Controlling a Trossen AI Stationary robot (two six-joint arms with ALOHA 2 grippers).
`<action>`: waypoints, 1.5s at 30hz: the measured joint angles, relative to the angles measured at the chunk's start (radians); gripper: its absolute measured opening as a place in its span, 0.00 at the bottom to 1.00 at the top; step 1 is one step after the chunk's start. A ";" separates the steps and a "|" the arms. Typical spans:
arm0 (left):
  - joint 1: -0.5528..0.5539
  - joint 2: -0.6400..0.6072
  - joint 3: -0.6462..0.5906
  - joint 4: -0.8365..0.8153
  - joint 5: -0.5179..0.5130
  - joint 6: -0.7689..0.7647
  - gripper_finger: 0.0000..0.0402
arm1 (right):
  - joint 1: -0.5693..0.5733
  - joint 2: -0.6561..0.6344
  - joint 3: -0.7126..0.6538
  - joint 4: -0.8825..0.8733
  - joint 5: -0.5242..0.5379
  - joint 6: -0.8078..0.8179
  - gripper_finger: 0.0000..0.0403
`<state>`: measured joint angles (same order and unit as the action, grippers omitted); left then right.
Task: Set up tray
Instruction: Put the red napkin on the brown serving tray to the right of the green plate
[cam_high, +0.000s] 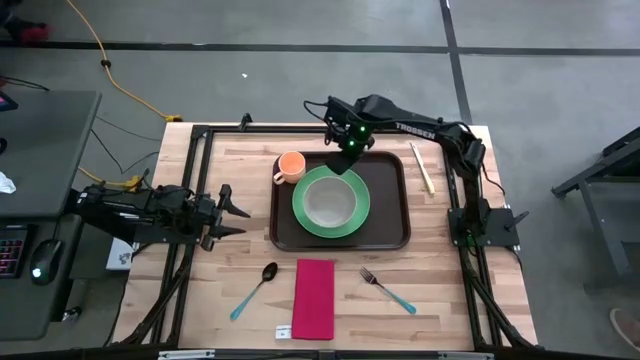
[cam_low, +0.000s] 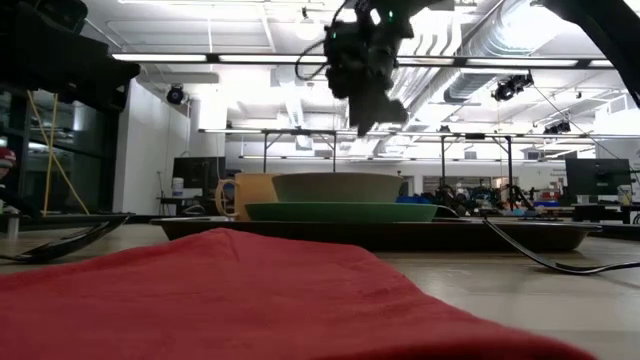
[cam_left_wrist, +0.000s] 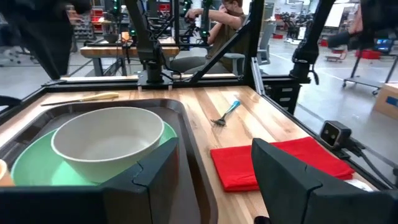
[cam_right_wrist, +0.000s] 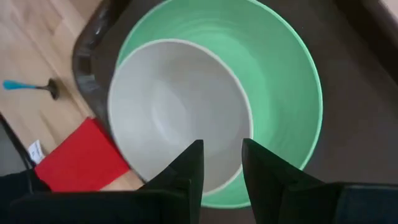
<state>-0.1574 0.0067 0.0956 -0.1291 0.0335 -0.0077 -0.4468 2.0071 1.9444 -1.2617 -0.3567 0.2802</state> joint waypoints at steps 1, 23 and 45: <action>0.000 0.000 0.000 0.000 0.004 -0.001 0.57 | 0.004 0.000 0.025 -0.025 0.006 -0.008 0.22; 0.000 0.000 0.000 -0.008 0.009 -0.027 0.57 | 0.263 -0.032 0.257 -0.310 0.089 0.110 0.22; 0.000 0.000 0.000 -0.038 0.065 -0.078 0.57 | 0.542 -0.039 0.257 -0.294 0.160 0.437 0.22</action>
<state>-0.1576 0.0067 0.0956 -0.1675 0.0982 -0.0853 0.0951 1.9678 2.2013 -1.5556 -0.1967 0.7176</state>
